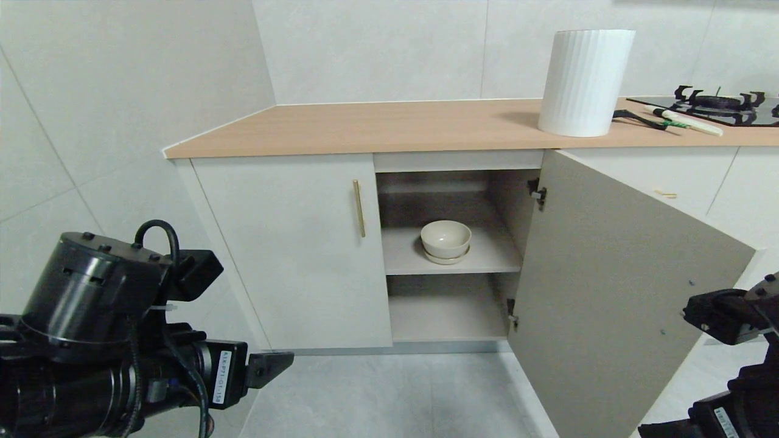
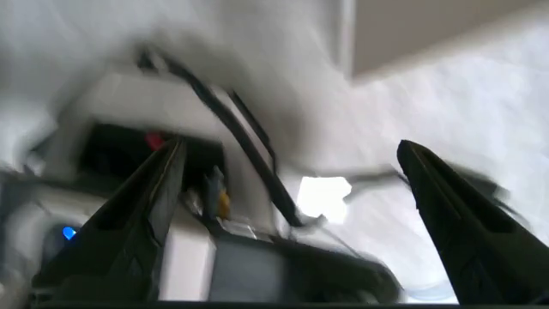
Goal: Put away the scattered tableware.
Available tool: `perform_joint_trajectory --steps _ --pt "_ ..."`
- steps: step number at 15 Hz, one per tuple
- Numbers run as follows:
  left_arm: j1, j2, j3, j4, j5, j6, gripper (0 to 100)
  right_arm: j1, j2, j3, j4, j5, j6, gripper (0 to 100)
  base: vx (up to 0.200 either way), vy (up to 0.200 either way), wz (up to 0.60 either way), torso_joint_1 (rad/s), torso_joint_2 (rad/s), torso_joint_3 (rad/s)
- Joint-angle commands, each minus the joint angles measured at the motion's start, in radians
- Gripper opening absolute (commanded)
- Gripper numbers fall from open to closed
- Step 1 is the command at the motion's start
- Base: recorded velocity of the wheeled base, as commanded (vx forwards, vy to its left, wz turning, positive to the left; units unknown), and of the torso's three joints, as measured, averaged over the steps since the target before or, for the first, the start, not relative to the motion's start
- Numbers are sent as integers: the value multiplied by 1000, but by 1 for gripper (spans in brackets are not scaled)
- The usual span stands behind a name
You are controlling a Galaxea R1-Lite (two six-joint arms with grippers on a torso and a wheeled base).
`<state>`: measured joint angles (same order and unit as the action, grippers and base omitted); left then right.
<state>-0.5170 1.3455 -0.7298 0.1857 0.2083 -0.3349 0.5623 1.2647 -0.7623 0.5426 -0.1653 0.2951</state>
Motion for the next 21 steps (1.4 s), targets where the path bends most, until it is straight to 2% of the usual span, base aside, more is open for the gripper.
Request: perform_joint_trajectory --steps 1,3,6,8,13,14,17,21 --pt "0 0 0 -2 0 -1 100 1 -30 -2 17 0 -11 100 0 -200 0 7 2 2" --pt "0 0 0 -2 0 -1 100 -1 -33 -2 54 -3 -16 100 0 -200 0 2 -2 0" --pt "0 -2 0 -2 0 -1 100 -7 -48 -3 93 -11 -37 100 0 0 0 0 0 0" --pt "0 -2 0 -2 0 -1 100 -42 -44 -5 93 -14 -39 100 0 0 0 0 0 0" --pt "0 -3 0 -2 -1 -1 100 -245 -16 -29 77 -51 -91 100 0 0 0 0 0 0" --pt "0 -3 0 0 0 -1 100 -320 -13 -37 36 -51 -108 100 0 0 0 0 0 0" --pt "0 -2 0 -2 -1 -1 100 -467 9 -38 -88 -51 -145 100 0 0 0 0 0 0" --pt "0 -2 0 -2 -1 -3 100 -578 59 -37 -246 -45 -142 100 0 0 0 0 0 0"
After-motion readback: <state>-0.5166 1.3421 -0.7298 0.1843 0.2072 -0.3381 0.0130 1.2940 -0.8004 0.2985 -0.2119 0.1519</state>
